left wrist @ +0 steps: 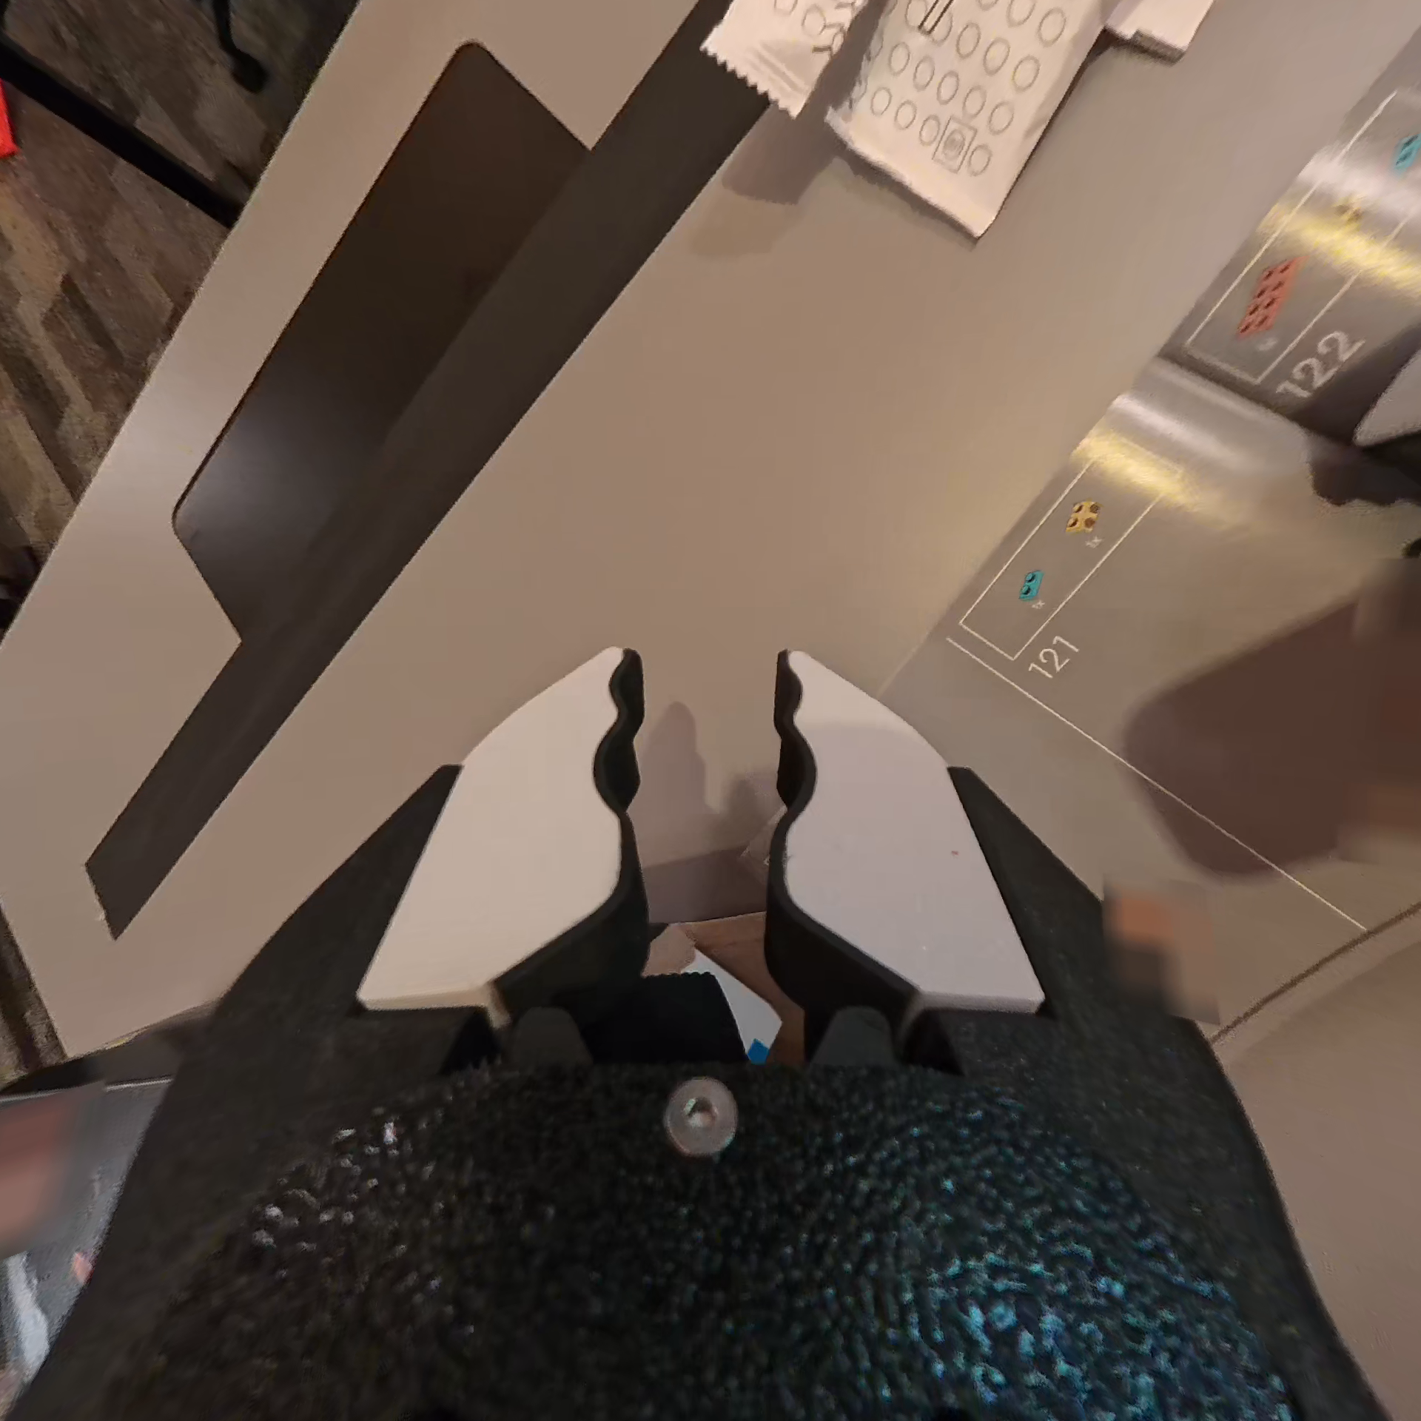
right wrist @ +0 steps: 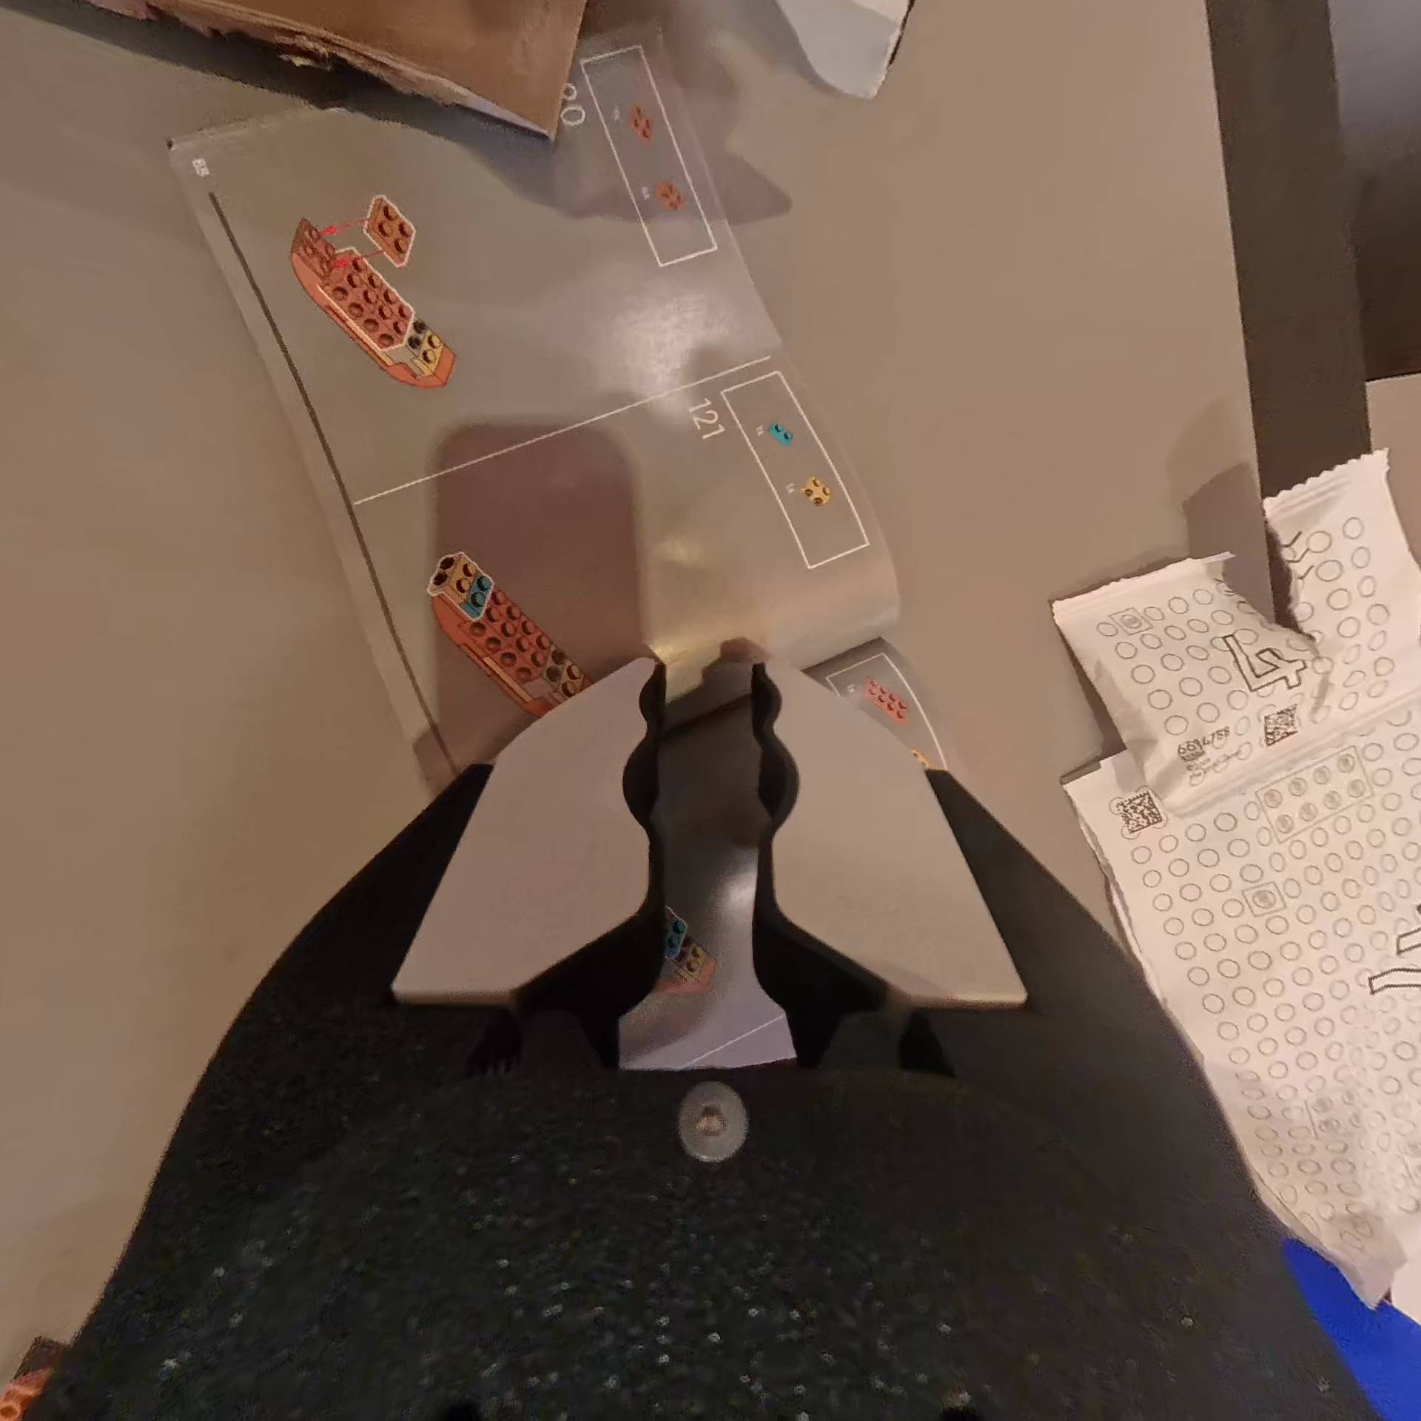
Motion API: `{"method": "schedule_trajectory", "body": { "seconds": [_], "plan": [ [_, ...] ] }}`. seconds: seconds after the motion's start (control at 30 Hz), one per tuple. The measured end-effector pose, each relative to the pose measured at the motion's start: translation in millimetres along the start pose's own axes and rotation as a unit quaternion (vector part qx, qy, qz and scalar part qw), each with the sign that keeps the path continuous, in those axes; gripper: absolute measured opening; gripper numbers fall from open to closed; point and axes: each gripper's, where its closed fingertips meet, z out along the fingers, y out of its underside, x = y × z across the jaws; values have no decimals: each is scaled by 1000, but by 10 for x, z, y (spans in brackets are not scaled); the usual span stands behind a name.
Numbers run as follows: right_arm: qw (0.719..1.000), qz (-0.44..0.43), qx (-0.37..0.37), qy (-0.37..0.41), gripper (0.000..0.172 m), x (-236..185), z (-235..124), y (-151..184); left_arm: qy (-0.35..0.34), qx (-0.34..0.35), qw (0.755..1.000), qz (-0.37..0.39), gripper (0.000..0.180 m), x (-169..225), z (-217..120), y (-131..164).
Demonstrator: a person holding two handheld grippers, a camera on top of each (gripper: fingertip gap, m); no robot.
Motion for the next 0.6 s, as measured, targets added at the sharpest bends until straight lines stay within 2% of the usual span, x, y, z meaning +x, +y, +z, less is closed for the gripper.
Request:
{"method": "schedule_trajectory", "body": {
  "seconds": [0.17,0.37,0.5,0.57,0.6],
  "plan": [
    [999,22,25,32,31,117,-120,-35,19,19,1000,-2,33,101,-34,-72],
    [991,64,92,67,29,78,-555,10,74,92,992,-34,32,264,-175,-291],
    [987,71,137,44,14,-249,-918,201,111,168,978,-61,27,300,-366,-462],
    [984,75,159,32,0,-405,-1126,313,120,211,967,-76,14,287,-467,-548],
    [982,80,172,17,0,-494,-1240,360,134,231,961,-76,3,314,-520,-588]
  ]
}}
